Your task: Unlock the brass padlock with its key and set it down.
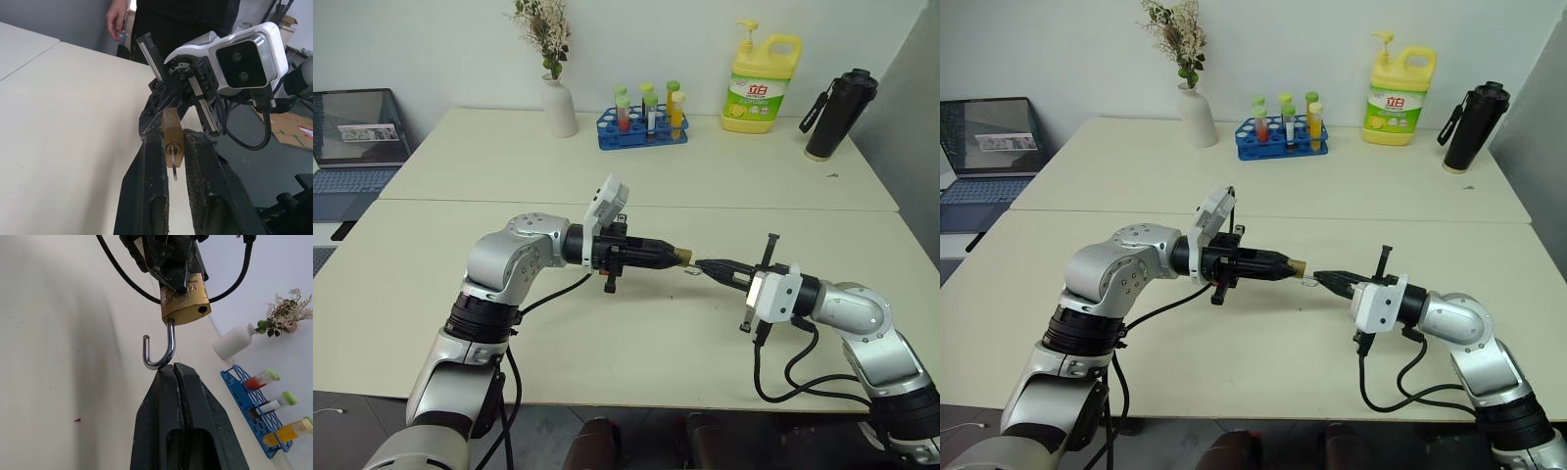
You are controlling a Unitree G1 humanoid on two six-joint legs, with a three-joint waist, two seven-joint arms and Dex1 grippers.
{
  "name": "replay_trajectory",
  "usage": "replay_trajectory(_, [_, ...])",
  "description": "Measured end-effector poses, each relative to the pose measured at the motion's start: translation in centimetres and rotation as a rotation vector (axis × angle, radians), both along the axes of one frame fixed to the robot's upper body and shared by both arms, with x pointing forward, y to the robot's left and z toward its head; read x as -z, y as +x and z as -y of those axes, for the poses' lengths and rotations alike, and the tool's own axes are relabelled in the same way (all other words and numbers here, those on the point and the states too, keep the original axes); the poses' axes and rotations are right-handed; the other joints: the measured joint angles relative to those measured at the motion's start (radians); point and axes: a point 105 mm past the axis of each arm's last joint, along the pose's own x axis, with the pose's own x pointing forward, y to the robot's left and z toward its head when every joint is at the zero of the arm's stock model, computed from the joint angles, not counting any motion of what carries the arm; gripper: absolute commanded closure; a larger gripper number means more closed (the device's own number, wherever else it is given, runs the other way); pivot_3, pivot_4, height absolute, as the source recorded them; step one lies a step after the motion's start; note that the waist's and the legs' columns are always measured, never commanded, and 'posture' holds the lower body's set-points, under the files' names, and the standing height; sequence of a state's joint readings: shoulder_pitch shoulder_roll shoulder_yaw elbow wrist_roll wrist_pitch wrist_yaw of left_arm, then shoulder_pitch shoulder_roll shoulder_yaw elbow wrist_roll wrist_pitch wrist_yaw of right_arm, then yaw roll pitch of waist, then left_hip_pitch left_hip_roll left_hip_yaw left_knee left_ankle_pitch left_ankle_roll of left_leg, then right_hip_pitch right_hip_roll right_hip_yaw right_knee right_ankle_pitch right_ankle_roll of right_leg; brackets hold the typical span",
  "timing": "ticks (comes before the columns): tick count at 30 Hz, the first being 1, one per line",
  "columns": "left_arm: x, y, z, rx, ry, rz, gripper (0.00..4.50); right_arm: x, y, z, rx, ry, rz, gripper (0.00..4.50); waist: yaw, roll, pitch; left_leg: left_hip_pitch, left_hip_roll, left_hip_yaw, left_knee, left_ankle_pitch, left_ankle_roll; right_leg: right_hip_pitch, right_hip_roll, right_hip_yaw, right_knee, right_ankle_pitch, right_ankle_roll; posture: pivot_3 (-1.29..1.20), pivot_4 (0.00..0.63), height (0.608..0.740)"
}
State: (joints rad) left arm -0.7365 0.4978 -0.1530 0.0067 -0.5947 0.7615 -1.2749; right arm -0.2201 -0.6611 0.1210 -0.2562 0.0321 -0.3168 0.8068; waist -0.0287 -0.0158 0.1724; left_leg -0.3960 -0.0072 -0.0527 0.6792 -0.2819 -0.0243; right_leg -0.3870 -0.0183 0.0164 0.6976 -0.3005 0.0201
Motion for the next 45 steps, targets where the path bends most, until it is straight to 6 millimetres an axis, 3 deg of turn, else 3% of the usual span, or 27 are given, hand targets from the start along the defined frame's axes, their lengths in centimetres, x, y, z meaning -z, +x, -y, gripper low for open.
replay_trajectory(12, [0.0,0.1,0.0,-0.009,0.000,0.006,4.34,0.3,-0.1,0.2,0.009,-0.012,-0.018,4.50,0.000,0.000,0.000,0.000,0.000,0.000,0.000,0.000,0.000,0.000,0.000,0.000,0.000,0.000,0.000,0.00,0.150,0.740])
replay_trajectory(17, [0.6,0.9,0.0,-0.075,0.008,0.003,4.34,2.4,-0.2,2.5,0.077,-0.103,-0.127,4.50,0.002,0.000,0.000,0.000,0.000,0.000,0.000,0.000,0.000,0.000,0.000,0.000,0.000,0.000,0.000,0.00,0.150,0.740])
replay_trajectory(20, [2.8,2.2,-0.9,-0.190,0.032,-0.052,4.34,2.4,-0.1,4.0,0.138,-0.077,-0.198,4.50,0.001,0.000,0.000,0.000,0.000,0.000,0.000,0.000,0.000,0.000,0.000,0.000,0.000,0.000,0.000,0.00,0.150,0.740])
replay_trajectory(23, [3.9,2.3,-0.9,-0.218,0.041,-0.082,4.34,2.0,-0.4,3.8,0.137,-0.044,-0.233,3.93,-0.001,0.000,0.000,0.000,0.001,-0.001,0.000,0.000,0.000,0.000,0.000,0.000,0.000,0.000,0.000,0.00,0.150,0.740])
replay_trajectory(27, [5.8,2.0,-0.4,-0.233,0.035,-0.157,4.34,1.6,-1.6,2.4,0.081,-0.004,-0.326,2.53,0.002,0.000,0.000,0.000,0.000,-0.001,0.000,0.000,0.000,0.001,0.000,0.000,0.000,0.000,0.000,0.00,0.150,0.740])
replay_trajectory(30, [7.8,2.3,-0.2,-0.264,0.069,-0.213,4.34,2.2,-2.1,1.8,0.059,-0.004,-0.415,1.39,0.003,0.000,0.000,0.000,0.000,-0.001,0.000,0.000,0.000,0.001,0.000,-0.001,0.000,0.000,0.000,0.00,0.150,0.740])
replay_trajectory(34, [8.9,2.6,0.5,-0.283,0.078,-0.238,4.34,3.6,-2.4,1.8,0.065,-0.059,-0.495,0.01,0.003,0.000,0.000,0.000,0.000,-0.001,0.000,0.000,0.000,0.001,0.000,-0.001,0.000,0.000,0.000,0.00,0.150,0.740])
replay_trajectory(44, [10.4,2.4,1.9,-0.266,0.114,-0.211,4.34,5.0,-2.3,1.7,0.107,-0.088,-0.543,0.00,0.003,0.000,0.000,0.000,0.000,-0.001,0.000,0.000,0.000,0.001,0.000,-0.001,0.000,0.000,0.000,0.00,0.150,0.740])
replay_trajectory(45, [10.7,2.6,1.9,-0.274,0.117,-0.223,3.99,5.0,-2.3,1.7,0.109,-0.087,-0.545,0.00,0.003,0.000,0.000,0.000,0.000,-0.001,0.000,0.000,0.000,0.001,0.000,-0.001,0.000,0.000,0.000,0.00,0.150,0.740])
